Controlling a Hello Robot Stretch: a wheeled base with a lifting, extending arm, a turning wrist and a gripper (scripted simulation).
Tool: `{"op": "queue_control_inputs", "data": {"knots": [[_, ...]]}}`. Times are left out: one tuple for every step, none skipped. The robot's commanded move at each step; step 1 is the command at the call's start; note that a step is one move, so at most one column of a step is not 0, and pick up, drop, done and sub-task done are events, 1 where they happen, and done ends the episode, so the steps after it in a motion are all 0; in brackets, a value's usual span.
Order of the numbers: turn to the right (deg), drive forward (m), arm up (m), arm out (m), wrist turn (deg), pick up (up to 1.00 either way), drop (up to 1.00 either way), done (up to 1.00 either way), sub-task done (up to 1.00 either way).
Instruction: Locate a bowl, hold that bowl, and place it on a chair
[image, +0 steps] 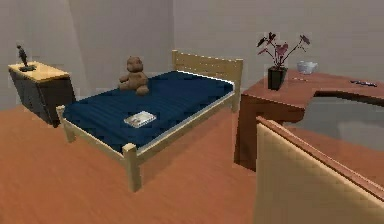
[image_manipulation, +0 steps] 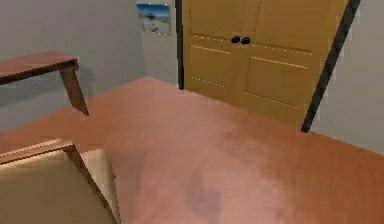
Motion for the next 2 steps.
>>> {"op": "queue_control_inputs", "data": {"knots": [[0.0,0.80,0.00,0.00,0.0,0.00,0.00,0.00,0.00],[3.0,0.00,0.00,0.00,0.0,0.00,0.00,0.00,0.00]]}}
